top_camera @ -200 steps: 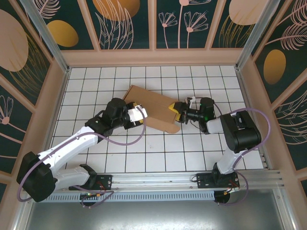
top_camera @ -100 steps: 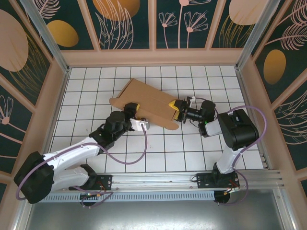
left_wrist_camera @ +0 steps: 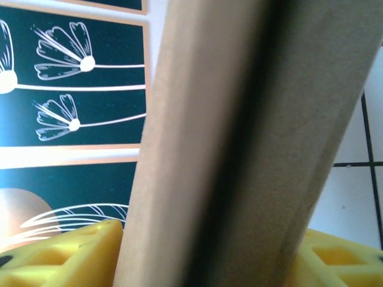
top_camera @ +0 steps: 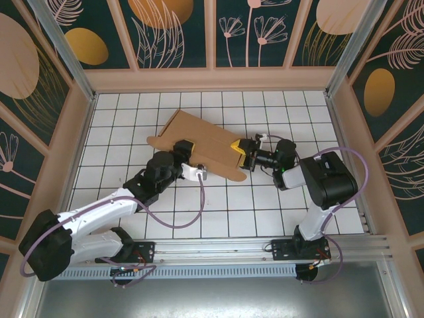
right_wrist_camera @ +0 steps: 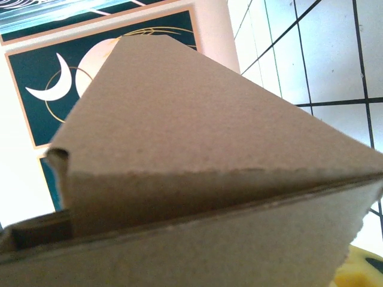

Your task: Fold the paper box

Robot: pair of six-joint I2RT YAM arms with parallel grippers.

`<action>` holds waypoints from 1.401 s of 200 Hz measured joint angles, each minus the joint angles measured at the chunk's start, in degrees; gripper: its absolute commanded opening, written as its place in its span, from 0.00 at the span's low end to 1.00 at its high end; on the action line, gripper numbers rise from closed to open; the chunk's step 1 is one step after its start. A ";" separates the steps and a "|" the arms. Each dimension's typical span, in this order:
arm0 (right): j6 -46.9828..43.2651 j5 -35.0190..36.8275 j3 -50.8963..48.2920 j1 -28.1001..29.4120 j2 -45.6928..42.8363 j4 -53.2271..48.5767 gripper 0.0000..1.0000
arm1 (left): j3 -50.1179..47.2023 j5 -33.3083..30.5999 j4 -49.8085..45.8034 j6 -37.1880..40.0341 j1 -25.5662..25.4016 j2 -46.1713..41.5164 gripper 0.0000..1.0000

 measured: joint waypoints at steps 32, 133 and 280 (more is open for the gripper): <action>-2.01 -0.07 -0.02 -0.11 -3.04 -4.44 0.61 | 1.01 -0.44 -3.19 1.66 -0.63 -1.25 0.38; -35.58 10.47 3.61 -4.52 -28.52 -54.42 0.96 | 17.22 1.60 -31.93 -14.12 -2.93 -3.30 0.37; -54.10 28.26 6.29 -4.24 -23.17 -77.40 0.51 | 46.34 12.04 -68.91 -40.26 -4.90 25.35 0.55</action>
